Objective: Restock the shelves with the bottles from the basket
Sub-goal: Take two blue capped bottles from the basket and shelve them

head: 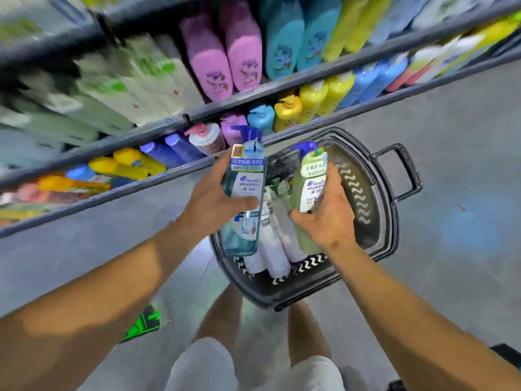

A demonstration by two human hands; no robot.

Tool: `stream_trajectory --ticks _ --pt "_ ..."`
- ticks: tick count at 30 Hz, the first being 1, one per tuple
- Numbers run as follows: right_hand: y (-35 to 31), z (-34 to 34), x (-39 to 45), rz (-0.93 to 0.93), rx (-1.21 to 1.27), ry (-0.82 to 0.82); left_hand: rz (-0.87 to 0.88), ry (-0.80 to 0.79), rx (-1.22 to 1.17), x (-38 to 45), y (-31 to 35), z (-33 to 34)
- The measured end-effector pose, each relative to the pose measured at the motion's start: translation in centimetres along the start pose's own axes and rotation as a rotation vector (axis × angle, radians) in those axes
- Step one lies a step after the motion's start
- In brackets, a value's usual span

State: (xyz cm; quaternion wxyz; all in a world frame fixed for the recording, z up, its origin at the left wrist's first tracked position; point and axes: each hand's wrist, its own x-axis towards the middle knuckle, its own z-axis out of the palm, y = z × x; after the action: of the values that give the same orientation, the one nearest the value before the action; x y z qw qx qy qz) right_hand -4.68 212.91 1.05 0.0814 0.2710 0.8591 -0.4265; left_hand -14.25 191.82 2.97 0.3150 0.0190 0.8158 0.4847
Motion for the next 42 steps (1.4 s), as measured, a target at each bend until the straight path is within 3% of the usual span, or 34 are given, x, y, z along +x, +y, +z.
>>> stream_trajectory --ticks 9,21,33,42 --pt "-16.3 -5.4 -7.1 -0.226 -0.005 0.065 0.164 0.176 -0.018 -11.2 9.6 -11.8" --pt "-30.0 -12.3 -19.9 -0.596 -0.067 0.106 0.401 0.515 -0.084 -30.3 19.6 -18.6" --pt "-41.9 -15.2 -28.9 -0.885 -0.071 0.218 0.609 0.808 -0.08 -45.1 25.2 -25.4" --pt "-50.5 -14.3 -33.9 -1.043 -0.034 0.253 0.707 0.909 -0.105 -52.2 27.1 -31.1"
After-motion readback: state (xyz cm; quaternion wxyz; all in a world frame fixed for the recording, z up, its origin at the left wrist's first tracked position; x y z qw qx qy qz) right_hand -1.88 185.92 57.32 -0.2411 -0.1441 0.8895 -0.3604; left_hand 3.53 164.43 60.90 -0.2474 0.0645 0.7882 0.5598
